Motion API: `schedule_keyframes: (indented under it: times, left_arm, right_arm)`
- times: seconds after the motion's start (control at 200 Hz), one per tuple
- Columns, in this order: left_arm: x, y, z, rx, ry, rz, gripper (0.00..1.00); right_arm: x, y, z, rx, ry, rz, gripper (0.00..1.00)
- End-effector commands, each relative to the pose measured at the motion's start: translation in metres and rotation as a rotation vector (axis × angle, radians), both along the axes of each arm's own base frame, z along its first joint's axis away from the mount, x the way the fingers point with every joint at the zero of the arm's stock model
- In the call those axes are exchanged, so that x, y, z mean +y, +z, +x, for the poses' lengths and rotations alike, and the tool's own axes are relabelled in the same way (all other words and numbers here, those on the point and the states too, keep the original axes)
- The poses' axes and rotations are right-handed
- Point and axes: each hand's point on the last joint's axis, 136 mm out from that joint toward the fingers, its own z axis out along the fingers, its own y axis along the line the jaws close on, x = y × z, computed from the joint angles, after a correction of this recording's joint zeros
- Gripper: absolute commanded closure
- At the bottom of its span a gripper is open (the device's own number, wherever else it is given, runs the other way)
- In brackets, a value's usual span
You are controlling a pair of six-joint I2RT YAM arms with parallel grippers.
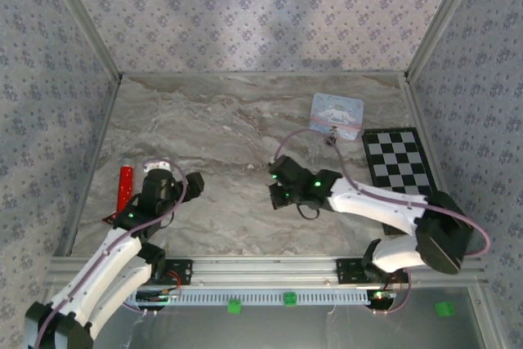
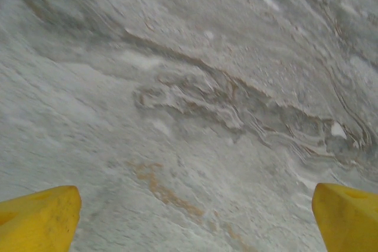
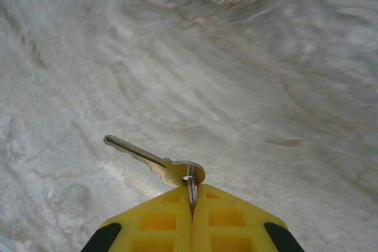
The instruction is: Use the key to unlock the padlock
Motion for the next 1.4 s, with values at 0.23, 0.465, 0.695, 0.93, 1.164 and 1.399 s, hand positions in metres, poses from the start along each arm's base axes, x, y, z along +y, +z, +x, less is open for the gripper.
schedule_keyframes:
  times: [0.23, 0.465, 0.695, 0.93, 1.164, 1.399]
  left_arm:
    - [-0.092, 0.039, 0.002, -0.080, -0.175, -0.145, 0.00]
    - [-0.177, 0.056, -0.005, -0.148, -0.391, -0.164, 0.05]
    - [-0.249, 0.061, -0.010, -0.125, -0.598, -0.224, 0.18]
    - [-0.291, 0.063, -0.015, -0.117, -0.715, -0.219, 0.31]
    - [-0.307, 0.065, -0.022, -0.105, -0.790, -0.228, 0.49]
    - [-0.315, 0.061, -0.023, -0.094, -0.804, -0.214, 0.60]
  right_arm:
    - [-0.050, 0.012, 0.019, -0.045, -0.026, 0.280, 1.00]
    - [-0.056, -0.004, 0.013, -0.060, 0.032, 0.401, 1.00]
    - [-0.053, 0.003, 0.008, -0.122, 0.067, 0.460, 1.00]
    - [-0.052, 0.003, 0.006, -0.126, 0.070, 0.470, 1.00]
    - [-0.048, 0.005, 0.003, -0.128, 0.089, 0.482, 1.00]
    - [-0.043, 0.009, -0.001, -0.143, 0.122, 0.491, 1.00]
